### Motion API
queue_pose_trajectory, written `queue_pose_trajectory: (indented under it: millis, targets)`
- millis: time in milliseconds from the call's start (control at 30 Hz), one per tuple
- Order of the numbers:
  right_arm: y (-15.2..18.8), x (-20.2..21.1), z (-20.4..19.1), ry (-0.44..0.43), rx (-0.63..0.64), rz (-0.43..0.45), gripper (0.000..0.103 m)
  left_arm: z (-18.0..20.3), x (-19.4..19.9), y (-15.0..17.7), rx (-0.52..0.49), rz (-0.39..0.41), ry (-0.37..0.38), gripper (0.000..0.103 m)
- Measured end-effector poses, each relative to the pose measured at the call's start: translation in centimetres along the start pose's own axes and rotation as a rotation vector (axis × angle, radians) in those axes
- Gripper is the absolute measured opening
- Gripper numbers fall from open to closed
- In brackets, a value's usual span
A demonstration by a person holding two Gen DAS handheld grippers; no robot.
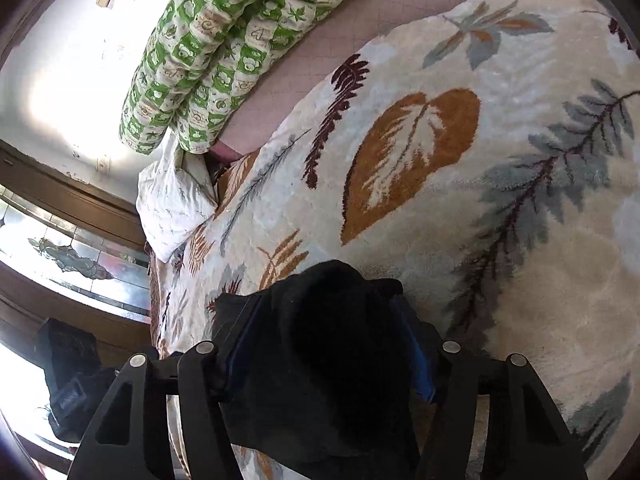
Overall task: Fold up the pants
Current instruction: 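Open both grippers and lift them off the folded pants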
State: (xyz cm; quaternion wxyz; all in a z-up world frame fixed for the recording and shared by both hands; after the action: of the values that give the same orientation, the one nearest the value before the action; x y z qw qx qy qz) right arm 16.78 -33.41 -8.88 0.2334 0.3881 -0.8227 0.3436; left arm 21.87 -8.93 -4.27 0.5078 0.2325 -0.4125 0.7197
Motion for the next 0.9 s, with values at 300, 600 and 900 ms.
queue_pose_trajectory:
  millis: [300, 600, 900]
  targets:
    - [0.6, -1.4, 3.0, 0.019, -0.05, -0.006, 0.058, -2.5, -5.6, -0.6, 0.003, -0.07, -0.165, 0.068]
    - [0.8, 1.8, 1.1, 0.017, -0.025, 0.018, 0.062, -4.9, -0.4, 1.7, 0.143, -0.049, -0.011, 0.067]
    - [6.5, 11.3, -4.0, 0.182, 0.148, 0.129, 0.081, -4.1, 6.1, 8.0, 0.027, 0.014, -0.125, 0.067]
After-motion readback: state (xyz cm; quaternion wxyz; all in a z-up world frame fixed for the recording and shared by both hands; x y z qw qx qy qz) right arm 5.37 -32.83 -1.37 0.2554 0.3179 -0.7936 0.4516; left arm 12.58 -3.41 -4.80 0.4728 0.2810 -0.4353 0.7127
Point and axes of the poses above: each gripper's, at about its wrist camera, not at the fingertips, and x roughly against the way its jaws point, z to its right, y to its underside, the point moved 1 cm from there along -x, roughly the way its jaws point, and after that the axes turned 2 degrees about z, right-handed, at the moved point
